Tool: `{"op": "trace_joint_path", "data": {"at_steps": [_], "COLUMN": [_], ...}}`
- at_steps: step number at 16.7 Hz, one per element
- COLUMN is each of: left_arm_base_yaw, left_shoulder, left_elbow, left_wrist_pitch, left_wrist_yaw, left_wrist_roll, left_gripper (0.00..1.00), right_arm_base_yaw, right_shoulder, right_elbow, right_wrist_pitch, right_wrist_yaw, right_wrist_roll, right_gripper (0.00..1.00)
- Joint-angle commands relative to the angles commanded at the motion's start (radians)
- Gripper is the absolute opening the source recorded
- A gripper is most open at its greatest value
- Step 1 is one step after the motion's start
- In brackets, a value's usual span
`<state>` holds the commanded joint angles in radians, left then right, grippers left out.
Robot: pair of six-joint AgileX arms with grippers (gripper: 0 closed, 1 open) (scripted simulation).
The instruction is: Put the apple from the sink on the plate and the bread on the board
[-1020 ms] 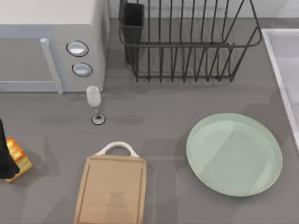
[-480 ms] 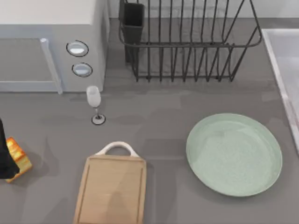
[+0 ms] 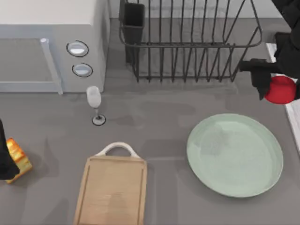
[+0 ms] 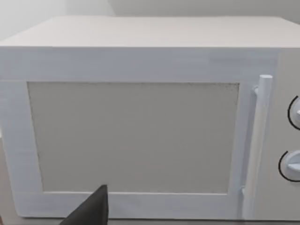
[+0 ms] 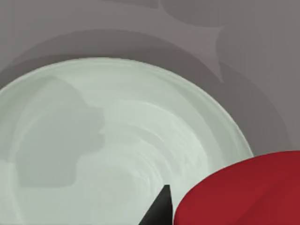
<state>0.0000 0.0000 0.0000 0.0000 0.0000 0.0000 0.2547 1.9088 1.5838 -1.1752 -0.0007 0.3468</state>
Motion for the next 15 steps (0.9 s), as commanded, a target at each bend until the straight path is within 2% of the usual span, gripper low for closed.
{"op": "trace_joint_path", "data": {"at_steps": [6,13,15], "left_arm_base_yaw": [0.0,0.0,0.0], "left_shoulder": [0.0,0.0,0.0], "left_elbow": [0.0,0.0,0.0], "left_wrist_pitch": [0.0,0.0,0.0], "left_wrist_yaw": [0.0,0.0,0.0], "left_wrist_roll": [0.0,0.0,0.0], "left_gripper": [1.0,1.0,1.0], "right_arm_base_yaw": [0.198,0.227,0.227], "right_shoulder": [-0.042,-0.048,-0.048], "right_elbow": [-0.049,-0.059,-0.059], "right_wrist_pitch": [-0.053,-0.06,-0.06], "right_wrist_yaw": [0.002,0.001,0.001], "right_wrist_roll": [0.136,0.15,0.15], "right_gripper": [0.0,0.0,0.15]}}
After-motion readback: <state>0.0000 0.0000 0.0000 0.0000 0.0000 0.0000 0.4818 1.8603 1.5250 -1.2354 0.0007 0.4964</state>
